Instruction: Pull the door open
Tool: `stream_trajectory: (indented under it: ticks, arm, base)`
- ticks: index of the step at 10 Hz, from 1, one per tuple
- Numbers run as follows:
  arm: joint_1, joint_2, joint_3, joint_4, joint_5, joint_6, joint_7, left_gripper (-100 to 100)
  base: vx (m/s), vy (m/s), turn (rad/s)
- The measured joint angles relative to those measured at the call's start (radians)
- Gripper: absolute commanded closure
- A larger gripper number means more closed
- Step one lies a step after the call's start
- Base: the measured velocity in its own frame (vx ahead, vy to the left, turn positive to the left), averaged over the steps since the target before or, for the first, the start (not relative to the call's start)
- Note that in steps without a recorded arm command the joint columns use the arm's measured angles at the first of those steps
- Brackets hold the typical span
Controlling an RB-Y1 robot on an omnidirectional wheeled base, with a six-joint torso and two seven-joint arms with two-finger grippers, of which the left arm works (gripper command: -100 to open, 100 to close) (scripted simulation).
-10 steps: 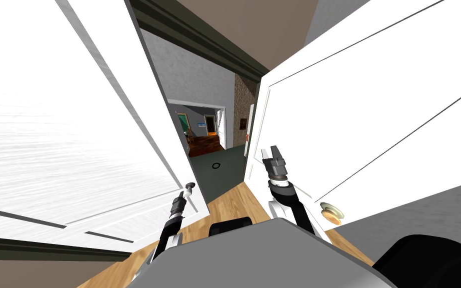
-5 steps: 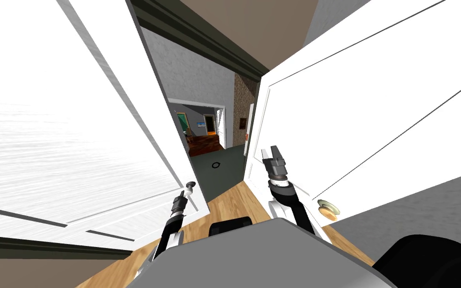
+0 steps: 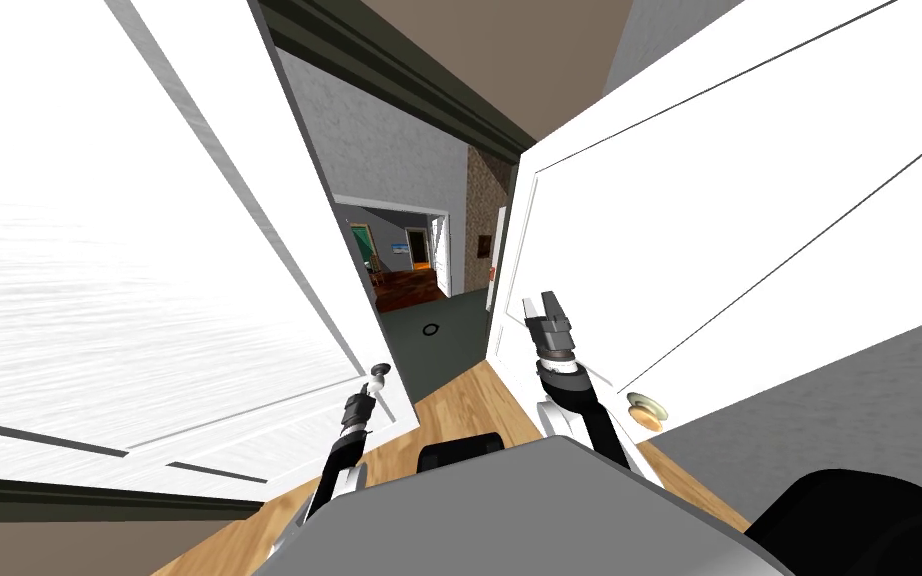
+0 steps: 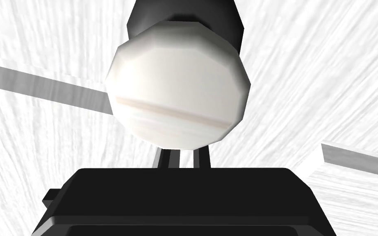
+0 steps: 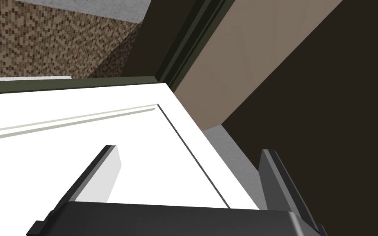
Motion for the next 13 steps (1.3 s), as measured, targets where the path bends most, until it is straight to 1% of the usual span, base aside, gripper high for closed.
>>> stream_trajectory:
  ticks: [1,2,4,5,6,7,9,10,11,13]
  arm:
    - [0.004,0.001,-0.008,-0.005,0.011,0.0,0.025,100]
    - [-0.019,0.007,-0.014,0.023,0.018,0.0,0.048,-100]
    - [-0.019,0.023,-0.01,0.02,0.041,-0.002,0.092,-100]
    - [-0.014,0.017,-0.018,0.005,0.05,0.007,0.114,-100]
    - [-0.023,0.009,-0.033,0.022,0.057,0.002,0.142,-100]
    - [-0.021,0.006,-0.043,0.016,0.068,-0.001,0.172,-100]
    - [-0.019,0.003,-0.052,0.005,0.083,0.004,0.215,-100]
    - [-0.02,0.001,-0.06,0.002,0.096,0.004,0.243,-100]
    - [-0.021,0.001,-0.064,0.003,0.102,0.003,0.265,-100]
    - [-0.022,0.0,-0.078,-0.002,0.127,0.004,0.32,-100]
  base:
    - [-0.034,-0.007,0.002]
    - [-0.038,0.024,0.033]
    - [-0.058,0.007,-0.035]
    - [-0.082,-0.051,-0.096]
    - [-0.069,-0.035,-0.034]
    - [-0.045,-0.013,0.001]
    - [-0.058,0.004,-0.032]
    - [-0.051,0.011,-0.015]
    - [-0.052,0.003,-0.022]
    - [-0.062,0.009,-0.029]
